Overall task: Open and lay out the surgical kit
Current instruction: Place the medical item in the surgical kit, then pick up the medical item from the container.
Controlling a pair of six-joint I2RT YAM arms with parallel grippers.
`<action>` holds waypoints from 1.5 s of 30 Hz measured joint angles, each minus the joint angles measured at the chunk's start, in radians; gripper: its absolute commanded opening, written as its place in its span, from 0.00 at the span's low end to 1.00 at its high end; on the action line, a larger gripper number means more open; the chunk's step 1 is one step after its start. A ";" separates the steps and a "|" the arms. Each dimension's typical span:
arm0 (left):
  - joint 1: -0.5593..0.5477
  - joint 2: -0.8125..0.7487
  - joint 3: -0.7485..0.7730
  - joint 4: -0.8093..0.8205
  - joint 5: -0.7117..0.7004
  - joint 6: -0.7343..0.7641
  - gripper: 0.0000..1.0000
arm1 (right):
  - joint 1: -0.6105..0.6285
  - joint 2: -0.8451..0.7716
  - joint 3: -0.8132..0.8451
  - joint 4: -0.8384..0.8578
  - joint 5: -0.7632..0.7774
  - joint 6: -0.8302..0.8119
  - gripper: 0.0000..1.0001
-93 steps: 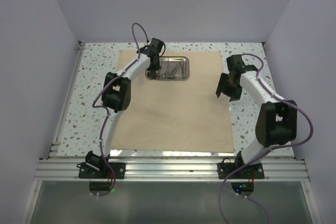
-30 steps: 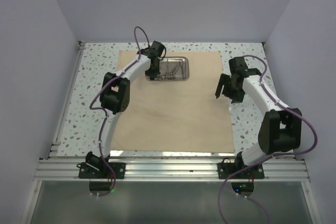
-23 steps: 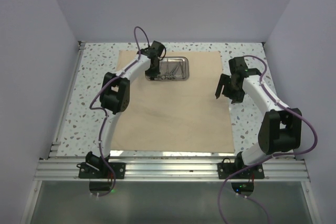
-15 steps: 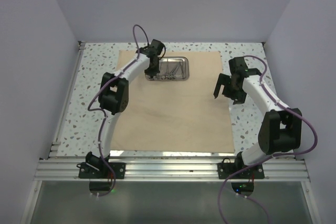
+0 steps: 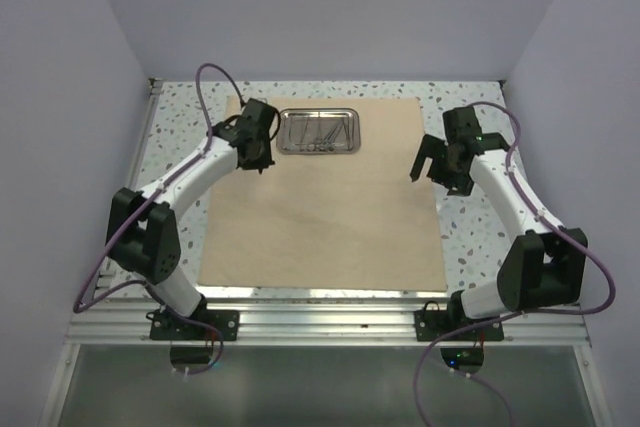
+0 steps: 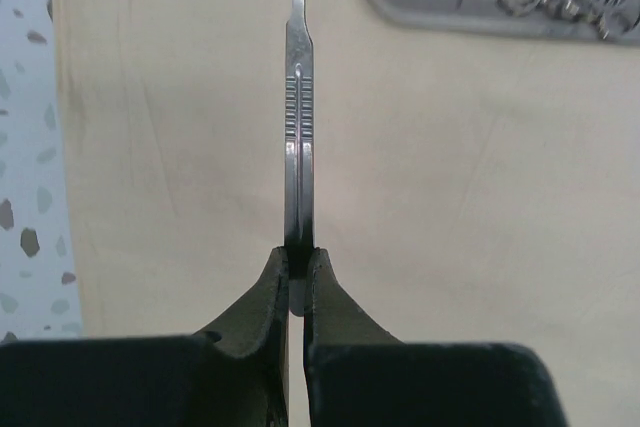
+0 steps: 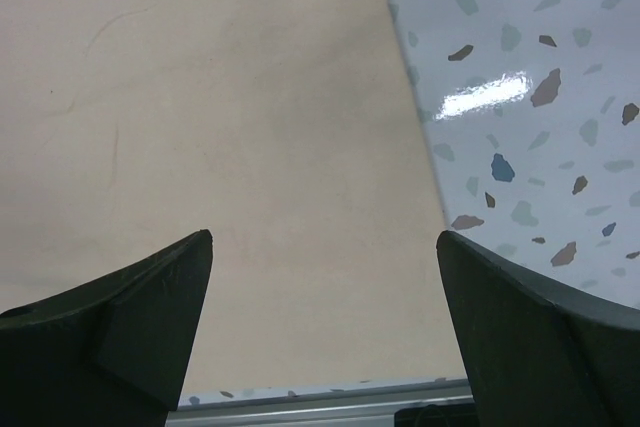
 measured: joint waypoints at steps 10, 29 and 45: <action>-0.142 -0.234 -0.543 0.095 0.093 -0.138 0.07 | 0.018 -0.120 0.004 -0.117 0.039 0.042 0.98; -0.189 -0.116 0.031 -0.058 -0.048 -0.198 0.80 | 0.052 -0.248 -0.034 -0.172 -0.013 0.027 0.98; -0.006 0.715 0.782 -0.008 0.000 -0.013 0.70 | 0.055 -0.253 -0.003 -0.260 0.011 0.027 0.98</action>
